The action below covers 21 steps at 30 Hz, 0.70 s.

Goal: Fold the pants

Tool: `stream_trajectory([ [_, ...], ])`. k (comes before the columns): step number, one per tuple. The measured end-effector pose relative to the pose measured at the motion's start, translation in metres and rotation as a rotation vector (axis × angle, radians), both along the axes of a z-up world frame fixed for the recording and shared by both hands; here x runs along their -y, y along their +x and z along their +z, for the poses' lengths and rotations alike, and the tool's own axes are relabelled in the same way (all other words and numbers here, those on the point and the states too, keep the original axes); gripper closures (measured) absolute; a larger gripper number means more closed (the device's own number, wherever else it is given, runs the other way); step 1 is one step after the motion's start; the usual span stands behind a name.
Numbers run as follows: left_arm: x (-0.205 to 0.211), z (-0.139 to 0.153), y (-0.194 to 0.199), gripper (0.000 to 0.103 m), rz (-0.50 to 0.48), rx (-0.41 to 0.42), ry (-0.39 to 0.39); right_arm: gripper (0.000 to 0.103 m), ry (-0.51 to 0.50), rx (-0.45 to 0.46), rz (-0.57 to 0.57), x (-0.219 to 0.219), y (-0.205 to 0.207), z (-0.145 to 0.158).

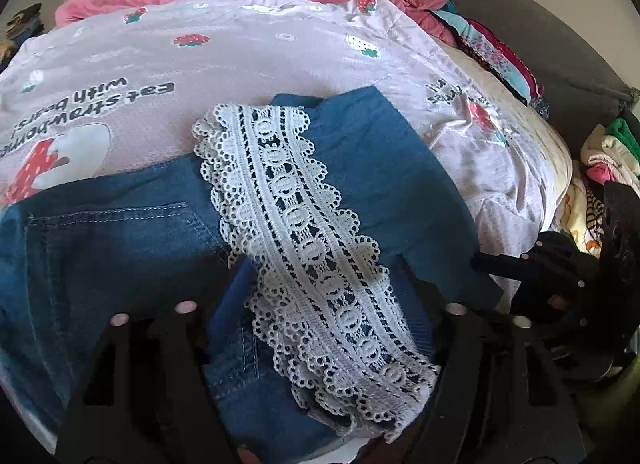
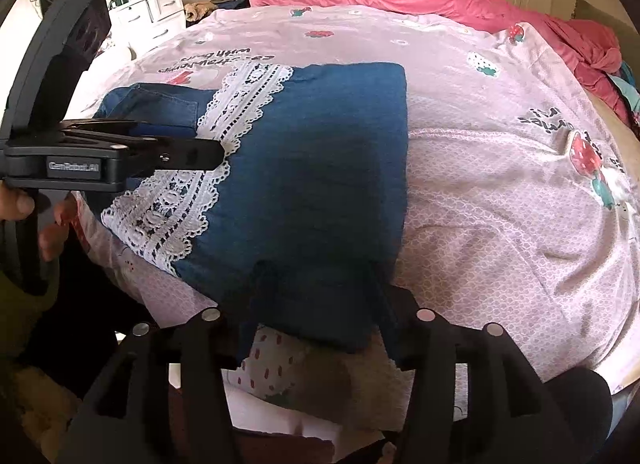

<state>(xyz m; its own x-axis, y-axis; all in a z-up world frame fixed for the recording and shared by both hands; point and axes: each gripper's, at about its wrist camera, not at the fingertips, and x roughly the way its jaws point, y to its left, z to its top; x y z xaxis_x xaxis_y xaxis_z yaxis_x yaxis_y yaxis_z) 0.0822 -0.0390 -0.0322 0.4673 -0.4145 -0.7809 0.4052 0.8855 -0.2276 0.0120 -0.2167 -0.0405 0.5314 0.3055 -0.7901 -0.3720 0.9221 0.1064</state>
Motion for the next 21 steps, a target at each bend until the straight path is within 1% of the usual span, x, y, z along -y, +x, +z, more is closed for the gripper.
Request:
stream_trajectory([
  [2,-0.002,0.005,-0.004,0.034,0.006,0.005,-0.01,0.038,0.043,-0.004,-0.006,0.001,0.0,0.004],
  [3,-0.004,0.008,-0.005,0.033,0.012,0.01,-0.013,0.037,0.068,-0.006,-0.015,0.001,0.0,0.006],
  [5,-0.007,0.012,-0.008,0.033,0.021,0.017,-0.015,0.037,0.071,0.006,-0.027,0.003,-0.002,0.012],
  [8,-0.011,0.018,-0.012,0.027,0.034,0.03,-0.015,0.028,0.077,0.02,-0.048,0.007,-0.004,0.02],
  [10,-0.014,0.022,-0.015,0.024,0.041,0.041,-0.015,0.024,0.082,0.036,-0.06,0.011,-0.007,0.024],
  [11,-0.015,0.023,-0.017,0.022,0.044,0.045,-0.012,0.02,0.083,0.041,-0.065,0.013,-0.008,0.025],
  [14,-0.019,0.028,-0.02,0.017,0.056,0.06,-0.008,0.013,0.083,0.052,-0.085,0.017,-0.009,0.031],
  [20,-0.035,0.037,-0.028,0.01,0.094,0.081,-0.008,0.013,0.075,0.063,-0.103,0.018,-0.004,0.038],
  [21,-0.039,0.038,-0.029,0.01,0.103,0.085,-0.008,0.01,0.074,0.064,-0.102,0.018,-0.004,0.04],
])
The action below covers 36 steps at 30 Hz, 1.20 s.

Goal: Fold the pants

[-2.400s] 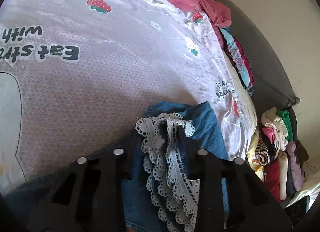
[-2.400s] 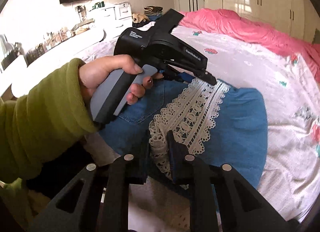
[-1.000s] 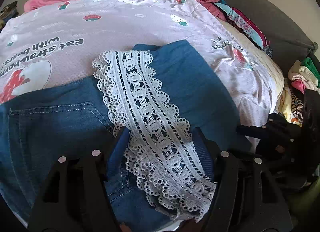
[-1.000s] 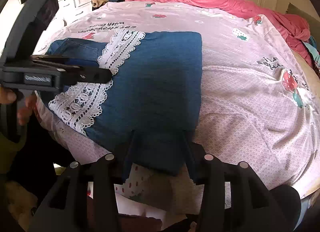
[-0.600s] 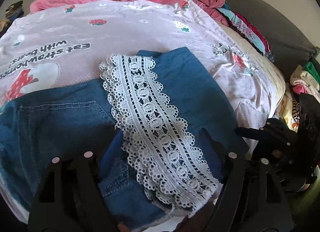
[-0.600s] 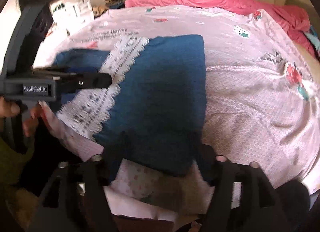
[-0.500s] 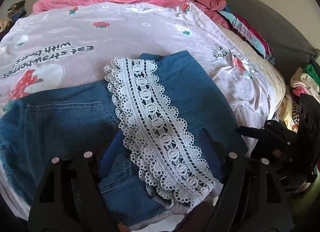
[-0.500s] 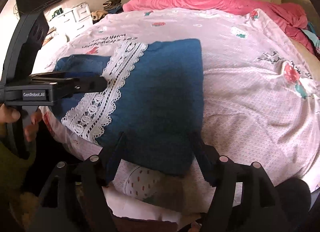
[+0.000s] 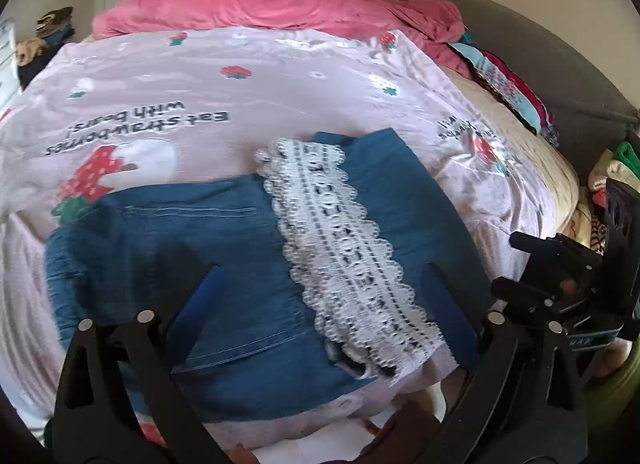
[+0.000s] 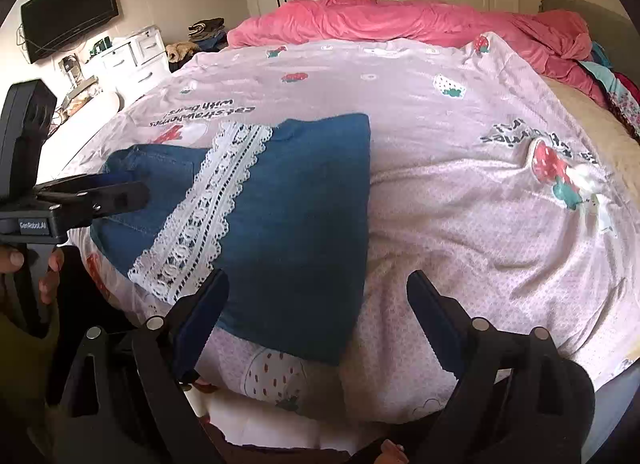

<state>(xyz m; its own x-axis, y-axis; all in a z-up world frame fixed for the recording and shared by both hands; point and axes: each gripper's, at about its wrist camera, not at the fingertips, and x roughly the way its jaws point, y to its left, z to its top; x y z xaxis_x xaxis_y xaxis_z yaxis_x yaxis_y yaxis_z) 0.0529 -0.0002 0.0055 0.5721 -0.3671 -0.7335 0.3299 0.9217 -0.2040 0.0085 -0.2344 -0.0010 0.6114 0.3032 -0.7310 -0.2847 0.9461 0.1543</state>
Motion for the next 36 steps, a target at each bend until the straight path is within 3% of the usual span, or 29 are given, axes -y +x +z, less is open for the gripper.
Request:
stream_trajectory([
  [10,-0.055,0.007,-0.012,0.01,0.119,0.029,-0.002,0.007,-0.026,0.034,0.054,-0.025,0.02,0.027],
  [20,-0.12,-0.007,-0.028,0.01,0.245,-0.024,-0.046,0.007,-0.052,0.03,0.273,-0.104,0.065,0.054],
  [29,-0.158,-0.037,-0.031,0.01,0.331,-0.113,-0.214,0.007,-0.099,-0.045,0.532,-0.204,0.098,0.053],
  [34,-0.158,-0.042,-0.031,0.034,0.286,-0.115,-0.283,0.007,-0.145,-0.08,0.655,-0.249,0.109,0.047],
  [36,-0.155,-0.045,-0.028,0.051,0.274,-0.128,-0.289,0.007,-0.178,-0.099,0.677,-0.266,0.115,0.041],
])
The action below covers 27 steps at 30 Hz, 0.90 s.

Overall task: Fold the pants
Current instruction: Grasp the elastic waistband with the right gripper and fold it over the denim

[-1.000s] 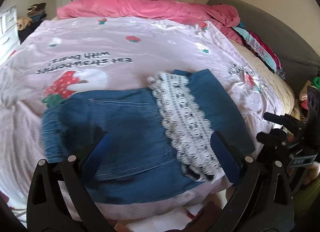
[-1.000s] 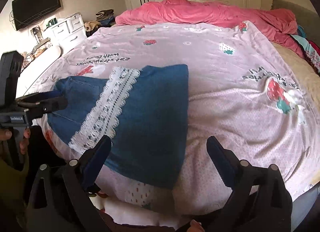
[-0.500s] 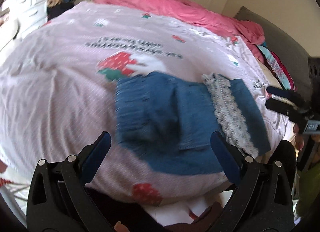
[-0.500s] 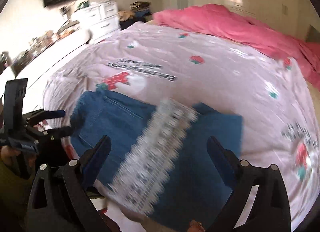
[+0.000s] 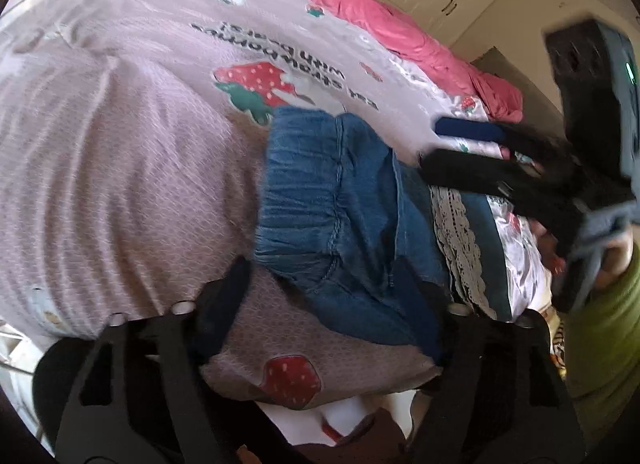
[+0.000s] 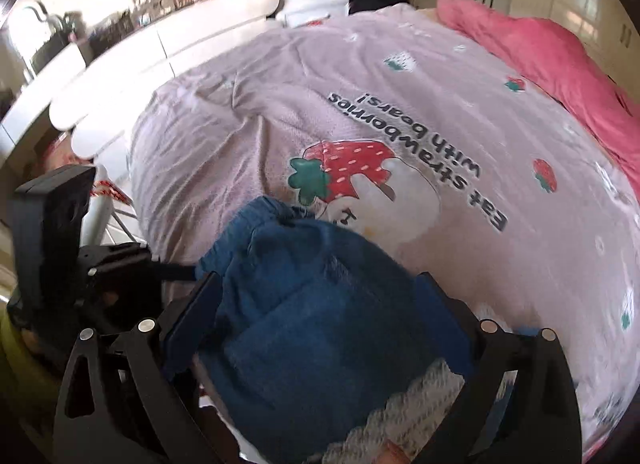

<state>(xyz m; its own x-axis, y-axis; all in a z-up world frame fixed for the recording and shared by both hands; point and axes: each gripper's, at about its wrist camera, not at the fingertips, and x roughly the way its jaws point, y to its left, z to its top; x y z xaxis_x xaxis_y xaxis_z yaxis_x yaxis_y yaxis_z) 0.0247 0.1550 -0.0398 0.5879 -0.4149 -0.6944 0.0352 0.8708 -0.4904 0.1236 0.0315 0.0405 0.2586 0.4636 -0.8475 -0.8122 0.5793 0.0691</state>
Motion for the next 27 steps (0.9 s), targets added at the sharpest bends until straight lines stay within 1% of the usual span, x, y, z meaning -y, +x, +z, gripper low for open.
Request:
stream_trajectory([
  [2,0.002,-0.004,0.001,0.052,-0.005,-0.008,0.001,0.007,-0.024,-0.018,0.034,-0.016,0.005,-0.005],
  [7,0.001,-0.01,0.006,0.053,-0.016,-0.025,-0.032,0.008,-0.062,-0.054,0.105,-0.047,0.012,-0.021],
  [10,0.001,-0.012,0.008,0.053,-0.018,-0.028,-0.033,0.01,-0.102,-0.084,0.098,-0.058,0.019,-0.035],
  [11,0.0,-0.013,0.008,0.053,-0.018,-0.03,-0.035,0.018,-0.102,-0.095,0.098,-0.059,0.02,-0.038],
  [12,-0.001,-0.014,0.008,0.053,-0.016,-0.033,-0.04,0.032,-0.099,-0.117,0.102,-0.06,0.022,-0.044],
  [13,-0.002,-0.015,0.008,0.053,-0.013,-0.035,-0.044,0.041,-0.088,-0.149,0.111,-0.061,0.023,-0.049],
  [14,-0.002,-0.015,0.011,0.053,-0.013,-0.038,-0.046,0.048,-0.08,-0.165,0.116,-0.061,0.023,-0.053],
  [15,-0.002,-0.016,0.012,0.051,-0.014,-0.039,-0.049,0.052,-0.079,-0.162,0.116,-0.06,0.023,-0.056],
  [16,-0.002,-0.016,0.013,0.048,-0.019,-0.033,-0.059,0.053,-0.063,-0.16,0.114,-0.057,0.023,-0.056],
  [17,-0.002,-0.016,0.015,0.042,-0.026,-0.027,-0.073,0.058,-0.03,-0.172,0.104,-0.051,0.024,-0.053],
  [18,-0.003,-0.016,0.016,0.039,-0.029,-0.021,-0.088,0.063,0.014,-0.192,0.093,-0.043,0.027,-0.048],
  [20,-0.003,-0.015,0.017,0.034,-0.036,-0.017,-0.097,0.067,0.086,-0.21,0.093,-0.028,0.029,-0.036],
  [22,0.001,-0.01,0.016,0.027,-0.041,0.0,-0.078,0.069,0.176,-0.235,0.082,-0.004,0.031,-0.022],
  [23,0.006,-0.006,0.016,0.022,-0.051,0.011,-0.07,0.069,0.207,-0.239,0.077,0.006,0.031,-0.016],
  [24,0.01,-0.004,0.017,0.02,-0.064,0.019,-0.077,0.069,0.251,-0.245,0.077,0.02,0.03,-0.009],
  [25,0.013,-0.003,0.019,0.019,-0.083,0.026,-0.102,0.069,0.276,-0.246,0.076,0.03,0.029,-0.004],
  [26,0.017,-0.005,0.023,0.016,-0.1,0.019,-0.168,0.069,0.303,-0.246,0.072,0.04,0.028,0.0],
  [27,0.019,-0.008,0.026,0.016,-0.105,0.004,-0.2,0.069,0.321,-0.247,0.069,0.048,0.029,0.004],
])
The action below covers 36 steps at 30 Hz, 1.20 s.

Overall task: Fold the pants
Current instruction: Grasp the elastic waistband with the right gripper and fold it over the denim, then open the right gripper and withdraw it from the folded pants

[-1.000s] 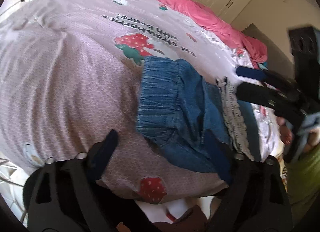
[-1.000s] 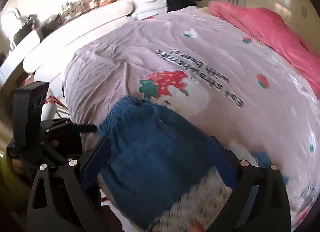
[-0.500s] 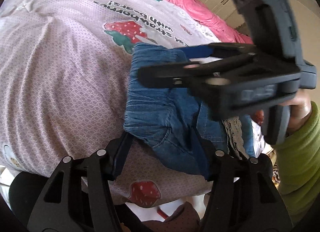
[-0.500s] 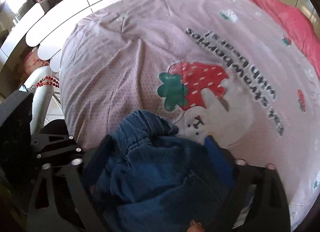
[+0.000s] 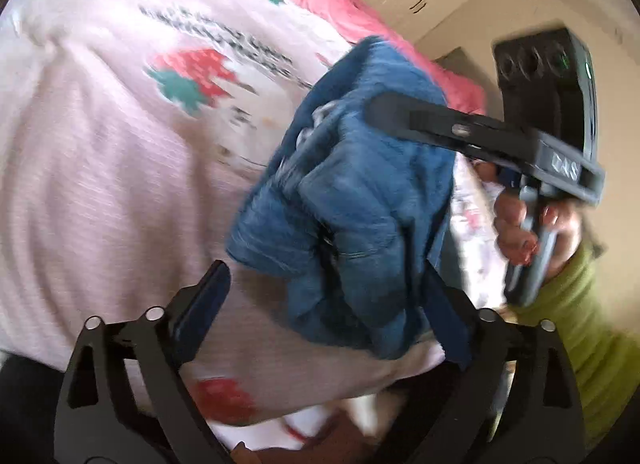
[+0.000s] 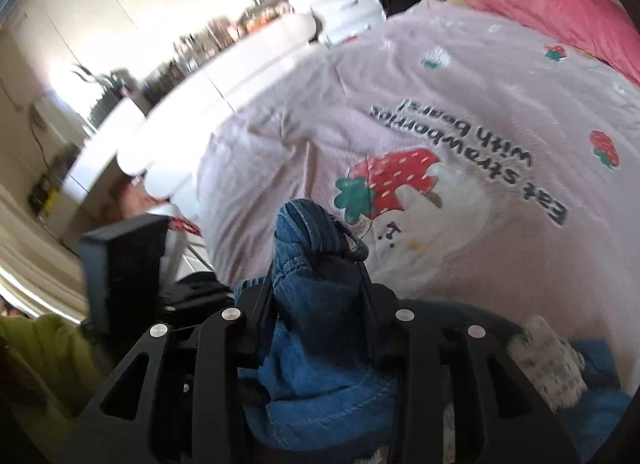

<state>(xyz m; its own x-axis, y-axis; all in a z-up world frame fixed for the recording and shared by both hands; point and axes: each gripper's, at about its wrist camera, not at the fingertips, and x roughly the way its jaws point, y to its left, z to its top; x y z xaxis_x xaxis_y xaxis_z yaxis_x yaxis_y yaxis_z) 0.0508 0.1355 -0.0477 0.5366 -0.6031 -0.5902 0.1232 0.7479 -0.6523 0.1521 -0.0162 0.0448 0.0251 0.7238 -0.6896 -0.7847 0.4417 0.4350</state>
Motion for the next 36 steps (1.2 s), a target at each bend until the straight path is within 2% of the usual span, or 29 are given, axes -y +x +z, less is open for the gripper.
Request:
stream_trajectory([
  [4,0.016,0.0,0.012,0.021,-0.041,-0.016,-0.122,0.069,0.056,0.014,-0.033,0.033,0.001,0.013],
  [6,0.025,0.007,0.014,0.03,-0.064,0.0,-0.163,0.069,0.075,0.015,-0.059,0.05,0.003,0.015],
  [11,0.063,0.031,0.02,0.031,-0.094,0.033,-0.097,0.069,0.115,0.01,-0.11,0.087,0.008,0.014],
  [16,0.096,0.041,0.02,0.031,-0.138,0.05,-0.039,0.062,0.151,0.014,-0.149,0.12,0.008,0.014],
  [20,0.116,0.045,0.025,0.031,-0.184,0.062,-0.019,0.038,0.182,0.009,-0.223,0.161,0.005,0.009],
  [22,0.135,0.043,0.025,0.031,-0.227,0.061,-0.014,0.037,0.188,0.003,-0.274,0.185,0.002,0.004],
  [23,0.14,0.043,0.025,0.031,-0.243,0.06,-0.012,0.034,0.181,-0.005,-0.298,0.194,0.002,0.001],
  [27,0.166,0.035,0.025,0.03,-0.319,0.046,0.017,0.034,0.126,-0.04,-0.384,0.22,-0.003,-0.019],
  [31,0.179,0.034,0.018,0.027,-0.341,0.051,0.106,0.034,0.077,-0.047,-0.388,0.215,-0.009,-0.03],
  [32,0.181,0.033,0.018,0.026,-0.343,0.051,0.114,0.034,0.048,-0.032,-0.391,0.212,-0.01,-0.032],
  [34,0.181,0.031,0.021,0.026,-0.347,0.048,0.128,0.034,-0.101,0.013,-0.43,0.204,-0.009,-0.043],
  [36,0.194,0.026,0.017,0.026,-0.347,0.041,0.122,0.033,-0.174,0.023,-0.447,0.204,-0.006,-0.054],
])
